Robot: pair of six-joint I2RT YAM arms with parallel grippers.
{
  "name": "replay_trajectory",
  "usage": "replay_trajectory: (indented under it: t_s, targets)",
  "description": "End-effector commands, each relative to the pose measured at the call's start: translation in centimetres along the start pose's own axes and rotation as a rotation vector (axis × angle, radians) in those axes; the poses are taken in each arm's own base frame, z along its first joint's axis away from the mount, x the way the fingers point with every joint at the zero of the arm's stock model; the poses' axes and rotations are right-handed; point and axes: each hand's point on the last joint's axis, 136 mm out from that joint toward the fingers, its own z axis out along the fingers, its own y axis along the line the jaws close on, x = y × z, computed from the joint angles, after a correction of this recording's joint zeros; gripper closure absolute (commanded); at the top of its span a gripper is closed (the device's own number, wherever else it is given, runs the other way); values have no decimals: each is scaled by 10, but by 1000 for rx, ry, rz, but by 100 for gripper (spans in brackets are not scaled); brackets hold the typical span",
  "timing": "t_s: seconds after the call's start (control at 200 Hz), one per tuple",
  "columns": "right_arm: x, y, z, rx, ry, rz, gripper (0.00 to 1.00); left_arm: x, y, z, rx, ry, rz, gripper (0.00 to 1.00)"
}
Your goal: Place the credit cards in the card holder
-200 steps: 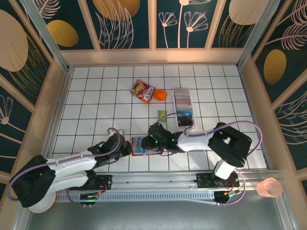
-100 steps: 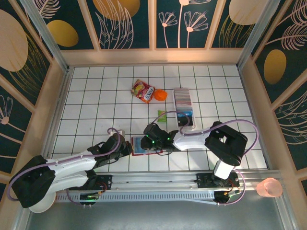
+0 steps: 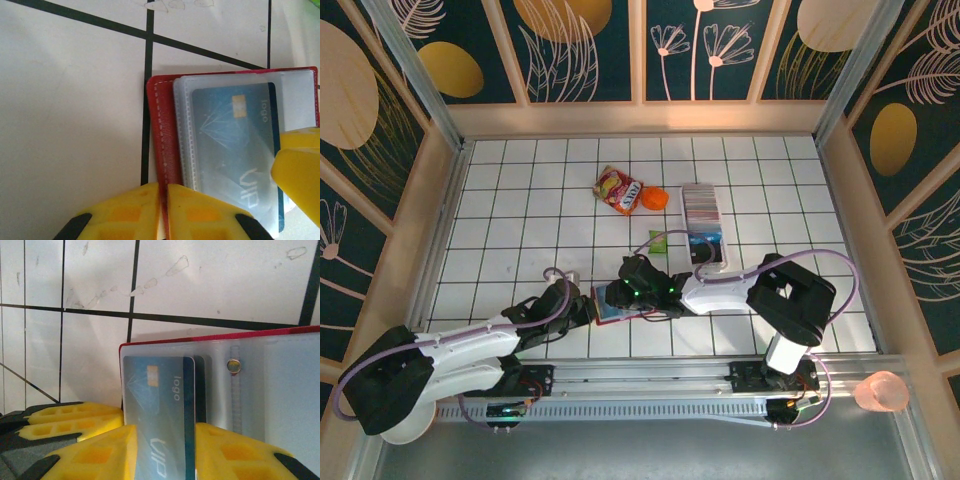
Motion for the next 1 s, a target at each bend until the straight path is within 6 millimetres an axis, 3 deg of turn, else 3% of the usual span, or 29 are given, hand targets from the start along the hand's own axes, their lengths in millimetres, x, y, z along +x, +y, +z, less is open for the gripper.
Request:
replay_trajectory:
  t_s: [0.0, 0.17, 0.335, 0.385, 0.515, 0.776, 0.996]
  targets:
    - [1, 6, 6, -19, 2, -13, 66, -1, 17, -3, -76, -25, -15, 84]
    - [-6, 0, -4, 26, -30, -22, 65, -9, 11, -12, -51, -63, -45, 75]
    - [-16, -10, -25, 108, -69, -52, 62, -11, 7, -16, -25, -71, -68, 58]
    - [-17, -11, -30, 120, -78, -63, 53, -8, 3, -14, -6, -51, -71, 56]
    - [-22, -27, -44, 197, -106, -73, 53, -3, -6, -11, 23, -8, -67, 55]
    - [-26, -88, -82, 423, -163, -27, 52, 3, -16, -4, 51, 42, -64, 56]
    - [-28, -115, -102, 431, -203, 38, 53, 2, -33, -2, 99, 68, -54, 60]
